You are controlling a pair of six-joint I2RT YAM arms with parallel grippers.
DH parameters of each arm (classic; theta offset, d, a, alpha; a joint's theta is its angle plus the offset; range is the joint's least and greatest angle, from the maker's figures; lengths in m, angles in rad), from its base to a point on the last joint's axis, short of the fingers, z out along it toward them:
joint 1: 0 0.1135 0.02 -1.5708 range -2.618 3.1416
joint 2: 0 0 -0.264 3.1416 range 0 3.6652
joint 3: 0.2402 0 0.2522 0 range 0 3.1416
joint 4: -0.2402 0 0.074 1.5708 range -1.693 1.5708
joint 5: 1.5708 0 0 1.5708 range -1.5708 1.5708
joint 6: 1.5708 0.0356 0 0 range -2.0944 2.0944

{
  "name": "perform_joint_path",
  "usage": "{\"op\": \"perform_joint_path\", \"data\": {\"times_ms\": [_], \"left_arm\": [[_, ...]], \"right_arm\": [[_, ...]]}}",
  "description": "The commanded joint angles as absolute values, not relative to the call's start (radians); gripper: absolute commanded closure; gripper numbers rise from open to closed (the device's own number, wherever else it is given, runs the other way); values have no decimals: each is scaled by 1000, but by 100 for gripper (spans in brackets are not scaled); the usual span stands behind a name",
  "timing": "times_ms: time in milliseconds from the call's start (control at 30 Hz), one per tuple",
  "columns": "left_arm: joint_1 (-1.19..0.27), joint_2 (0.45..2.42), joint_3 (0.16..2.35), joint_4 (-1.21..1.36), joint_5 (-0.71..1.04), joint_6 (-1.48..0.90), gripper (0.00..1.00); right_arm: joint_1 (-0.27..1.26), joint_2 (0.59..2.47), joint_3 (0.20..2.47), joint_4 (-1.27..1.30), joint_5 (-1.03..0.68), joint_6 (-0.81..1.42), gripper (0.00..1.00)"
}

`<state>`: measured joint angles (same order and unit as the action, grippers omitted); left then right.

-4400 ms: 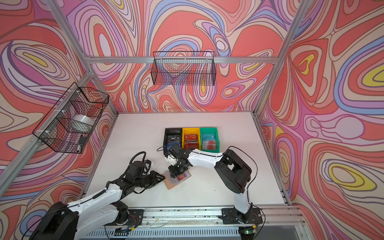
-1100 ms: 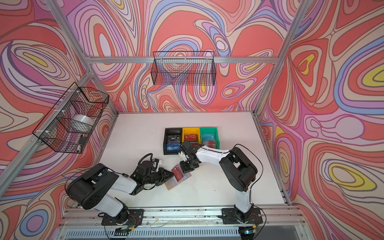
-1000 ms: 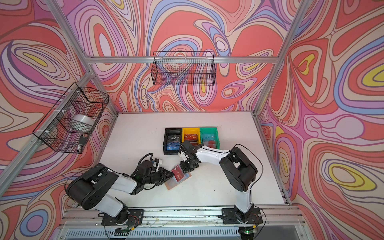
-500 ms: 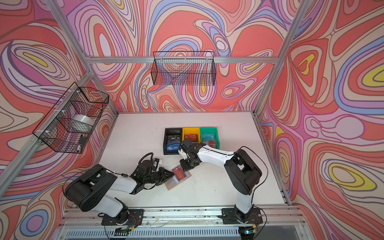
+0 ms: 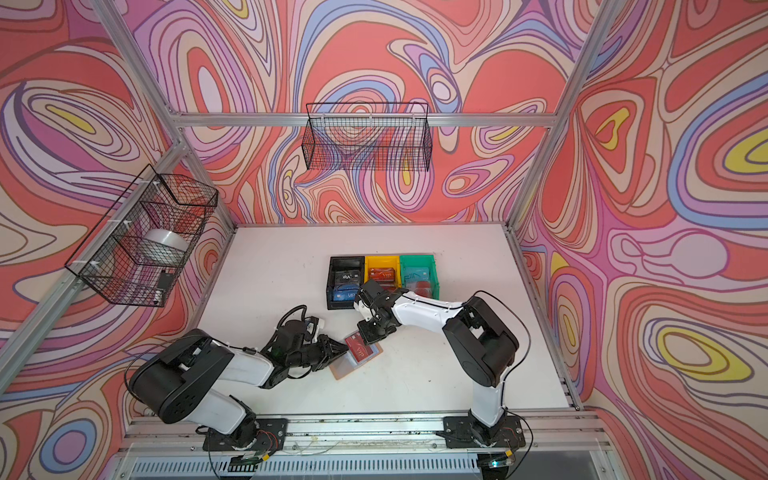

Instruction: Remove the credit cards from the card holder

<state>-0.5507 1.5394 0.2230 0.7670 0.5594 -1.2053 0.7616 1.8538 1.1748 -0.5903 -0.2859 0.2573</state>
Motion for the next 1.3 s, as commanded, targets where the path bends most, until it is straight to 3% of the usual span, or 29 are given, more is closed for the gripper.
{"op": "perform_joint_path", "data": {"times_ms": [0,1267], "left_arm": [[-557,1528,233,737,542,-1196,81],[-591,1549,283,706,526,-1180,81]], "right_arm": [[765,1883,1150,-573,-293,267,96],[766,1902,1125,-576,-287,278,95]]}}
